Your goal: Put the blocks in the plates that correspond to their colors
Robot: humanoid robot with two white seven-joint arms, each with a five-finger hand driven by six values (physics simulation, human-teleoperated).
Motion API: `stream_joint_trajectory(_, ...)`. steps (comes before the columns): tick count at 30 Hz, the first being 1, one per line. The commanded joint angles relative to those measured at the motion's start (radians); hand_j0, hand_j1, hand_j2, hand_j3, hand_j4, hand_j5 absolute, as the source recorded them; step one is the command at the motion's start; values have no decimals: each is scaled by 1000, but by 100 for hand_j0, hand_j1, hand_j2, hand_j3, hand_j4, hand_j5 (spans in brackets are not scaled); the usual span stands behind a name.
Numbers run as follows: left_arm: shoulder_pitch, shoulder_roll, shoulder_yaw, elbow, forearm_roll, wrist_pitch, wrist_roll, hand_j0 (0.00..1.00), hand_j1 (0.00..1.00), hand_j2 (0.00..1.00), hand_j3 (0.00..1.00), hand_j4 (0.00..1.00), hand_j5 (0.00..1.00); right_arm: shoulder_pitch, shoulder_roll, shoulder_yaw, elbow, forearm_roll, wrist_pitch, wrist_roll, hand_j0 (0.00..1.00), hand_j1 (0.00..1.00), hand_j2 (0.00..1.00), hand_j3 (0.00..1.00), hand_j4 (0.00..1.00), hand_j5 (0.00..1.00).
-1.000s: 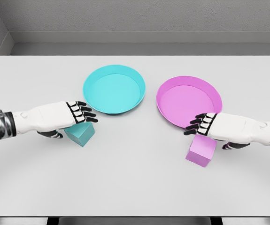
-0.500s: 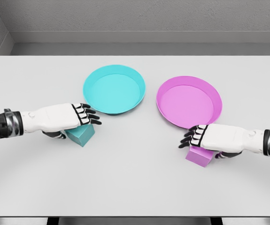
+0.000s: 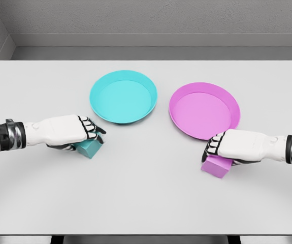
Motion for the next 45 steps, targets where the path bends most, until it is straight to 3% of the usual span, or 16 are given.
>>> stream_joint_trajectory(1,0,0,-4,-2,-3,-3,-31,52,52,52,52,52,52,-2,-1,-5,0,-11,2,-1,50,50,50,50,50,50)
stream_joint_trajectory(11,-12,12,-4,-15,-3,-3,-31,51,51,51,51,51,51,-72,-1,-11,0,-49,2,-2,50,50,50,50,50,50)
stream_joint_trajectory(21,-43,15,10,-14,0,-3,-32,39,39,39,39,39,39,-138,33,-9,2,-69,2,-1,51,51,51,51,51,51)
stream_joint_trajectory(27,-113,15,27,-11,7,-3,-31,37,37,37,37,37,37,-187,79,1,10,-68,125,-1,51,51,51,51,51,51)
stream_joint_trajectory(32,-136,-2,48,0,-6,-3,-33,37,37,37,37,37,37,-204,105,6,10,-68,257,3,51,51,51,51,51,51)
stream_joint_trajectory(36,-192,-94,56,67,-21,-3,-35,37,37,37,37,37,37,-210,122,6,17,-68,369,3,51,51,51,51,51,51)
stream_joint_trajectory(41,-245,-253,54,182,-109,-3,-35,38,38,38,38,38,38,-241,158,40,23,-66,496,3,51,51,51,51,51,51)
stream_joint_trajectory(45,-262,-350,54,267,-178,-3,-35,38,38,38,38,38,38,-264,185,81,57,-65,531,3,51,51,51,51,51,51)
